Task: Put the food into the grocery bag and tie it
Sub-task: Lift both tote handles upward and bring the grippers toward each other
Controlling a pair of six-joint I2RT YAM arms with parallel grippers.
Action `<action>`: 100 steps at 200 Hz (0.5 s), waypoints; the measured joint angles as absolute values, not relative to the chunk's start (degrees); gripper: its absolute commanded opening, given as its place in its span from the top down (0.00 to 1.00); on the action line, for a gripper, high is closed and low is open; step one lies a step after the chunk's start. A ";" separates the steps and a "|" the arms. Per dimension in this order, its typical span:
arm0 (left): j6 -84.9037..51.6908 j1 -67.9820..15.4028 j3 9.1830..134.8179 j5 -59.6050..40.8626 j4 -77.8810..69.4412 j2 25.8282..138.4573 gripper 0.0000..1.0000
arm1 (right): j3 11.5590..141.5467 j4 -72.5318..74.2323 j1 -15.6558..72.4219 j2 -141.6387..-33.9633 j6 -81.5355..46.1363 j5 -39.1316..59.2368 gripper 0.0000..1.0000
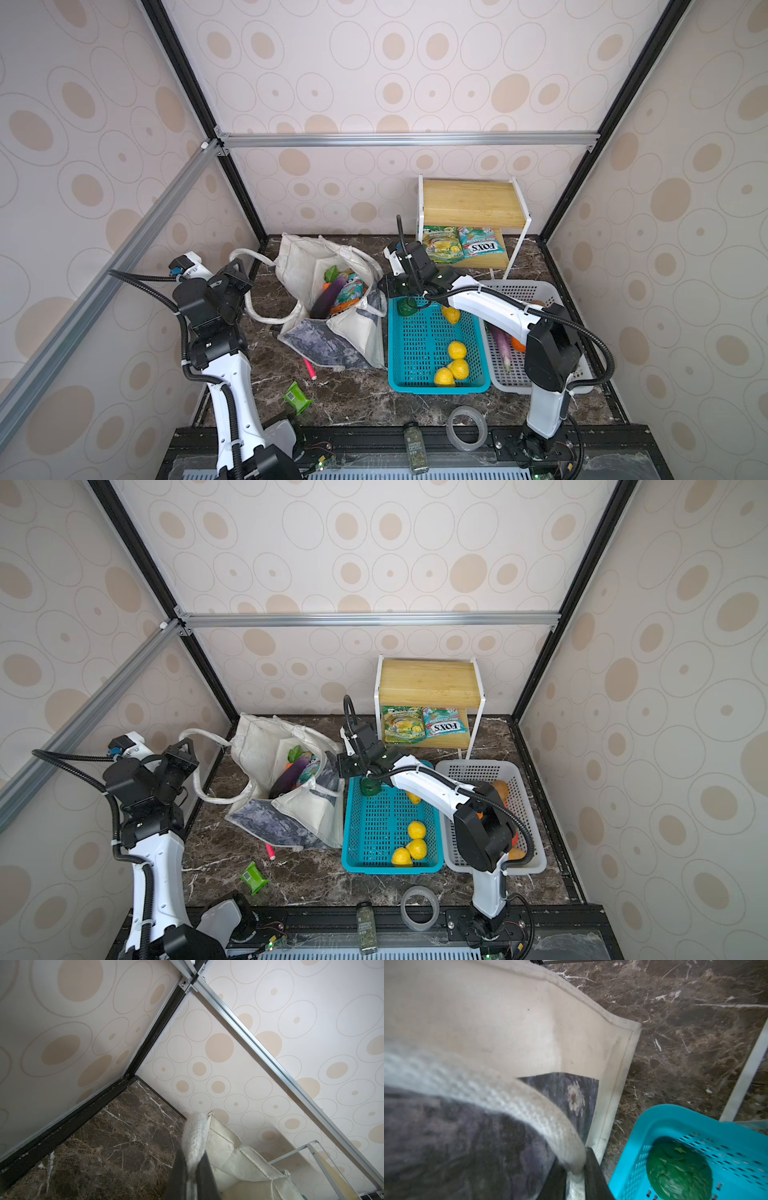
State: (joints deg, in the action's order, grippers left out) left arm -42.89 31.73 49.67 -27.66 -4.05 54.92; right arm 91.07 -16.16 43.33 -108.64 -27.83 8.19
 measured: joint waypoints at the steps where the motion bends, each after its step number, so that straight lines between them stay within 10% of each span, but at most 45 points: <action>1: -42.94 31.73 49.69 -27.68 -4.10 54.96 1.00 | 91.07 -16.10 43.33 -108.66 -27.83 8.19 0.82; 100: -44.31 30.92 50.74 -30.83 -5.89 56.27 1.00 | 91.46 -18.44 43.22 -105.60 -26.37 5.34 0.90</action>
